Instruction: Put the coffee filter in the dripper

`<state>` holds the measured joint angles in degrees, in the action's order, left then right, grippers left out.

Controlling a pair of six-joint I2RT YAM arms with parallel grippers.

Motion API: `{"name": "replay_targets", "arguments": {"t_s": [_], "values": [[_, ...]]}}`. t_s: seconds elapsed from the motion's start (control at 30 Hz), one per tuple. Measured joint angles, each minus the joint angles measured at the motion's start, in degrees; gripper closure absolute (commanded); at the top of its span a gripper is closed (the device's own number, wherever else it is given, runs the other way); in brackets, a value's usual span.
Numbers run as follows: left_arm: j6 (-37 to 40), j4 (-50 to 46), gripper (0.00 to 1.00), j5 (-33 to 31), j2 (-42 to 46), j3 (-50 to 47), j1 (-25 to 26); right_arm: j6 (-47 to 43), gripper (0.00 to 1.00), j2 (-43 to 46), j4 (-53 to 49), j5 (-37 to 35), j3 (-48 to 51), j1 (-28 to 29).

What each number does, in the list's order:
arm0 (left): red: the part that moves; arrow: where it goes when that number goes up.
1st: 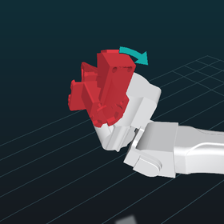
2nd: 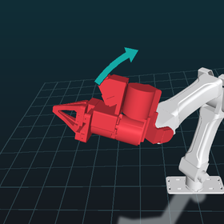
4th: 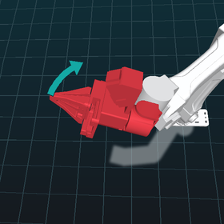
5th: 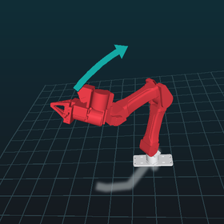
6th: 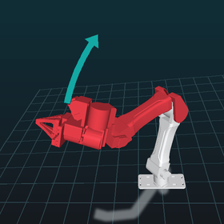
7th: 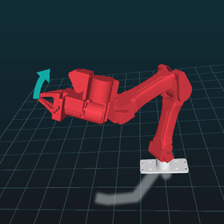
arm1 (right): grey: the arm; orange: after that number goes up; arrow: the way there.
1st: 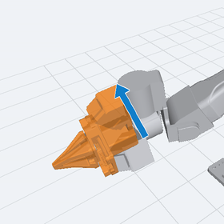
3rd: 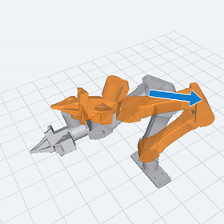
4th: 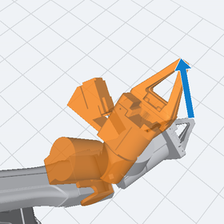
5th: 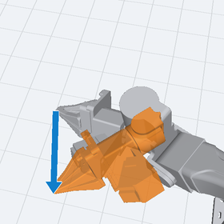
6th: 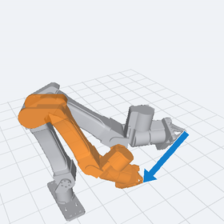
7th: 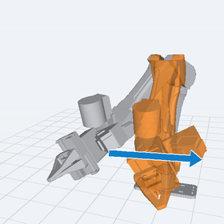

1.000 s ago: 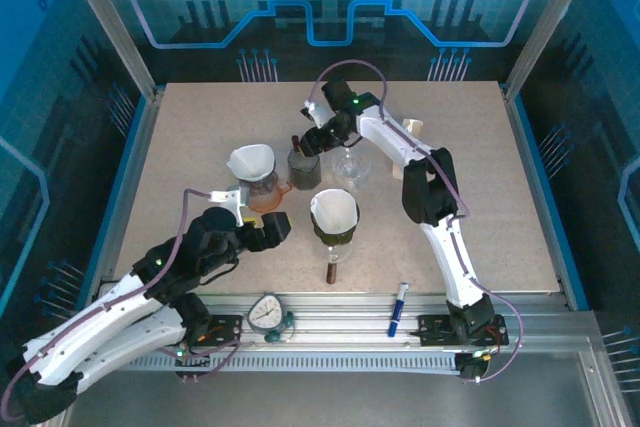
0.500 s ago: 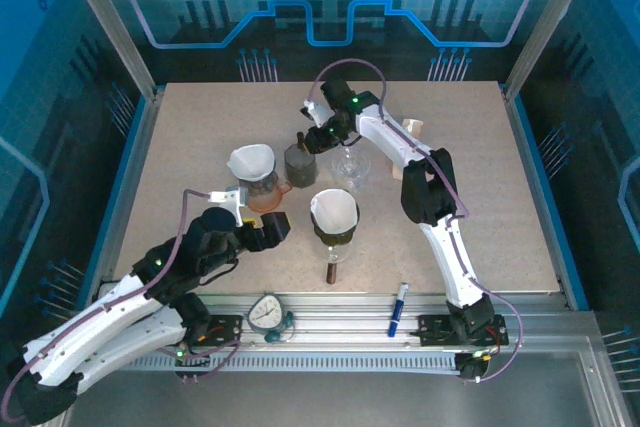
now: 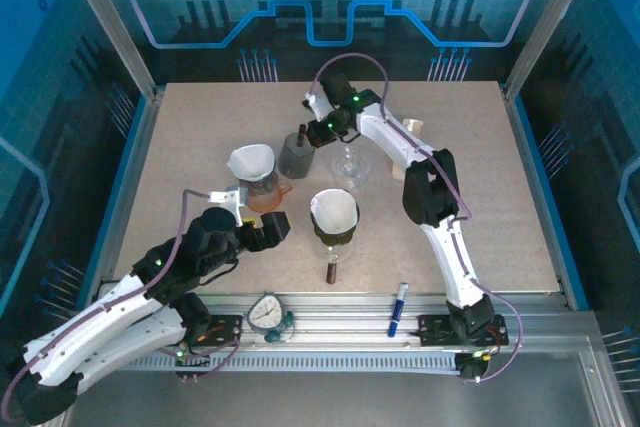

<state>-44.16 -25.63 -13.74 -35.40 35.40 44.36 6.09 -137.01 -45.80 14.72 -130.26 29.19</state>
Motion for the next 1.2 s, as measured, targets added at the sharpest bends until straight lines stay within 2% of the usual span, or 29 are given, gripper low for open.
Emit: {"name": "replay_targets", "arguments": {"t_s": [0.17,0.37,0.7,1.03,1.2], "values": [[-0.6,0.0,0.01,0.0,0.0,0.0,0.0,2.3,1.00,6.0,2.1,-2.6,2.2,-0.6],[-1.0,0.0,0.01,0.0,0.0,0.0,0.0,5.0,1.00,18.3,6.2,-6.9,11.5,-3.2],[-1.4,-0.1,0.01,0.0,0.0,-1.0,-0.3,9.6,1.00,41.6,7.9,-18.5,36.3,-8.0],[-2.5,-0.2,0.01,0.0,0.3,-1.2,-0.6,13.5,1.00,65.3,5.3,-26.5,64.1,-9.0],[-2.5,-0.2,0.01,0.0,0.6,-1.2,-0.7,14.9,1.00,71.9,3.5,-28.7,73.9,-9.0]]}}
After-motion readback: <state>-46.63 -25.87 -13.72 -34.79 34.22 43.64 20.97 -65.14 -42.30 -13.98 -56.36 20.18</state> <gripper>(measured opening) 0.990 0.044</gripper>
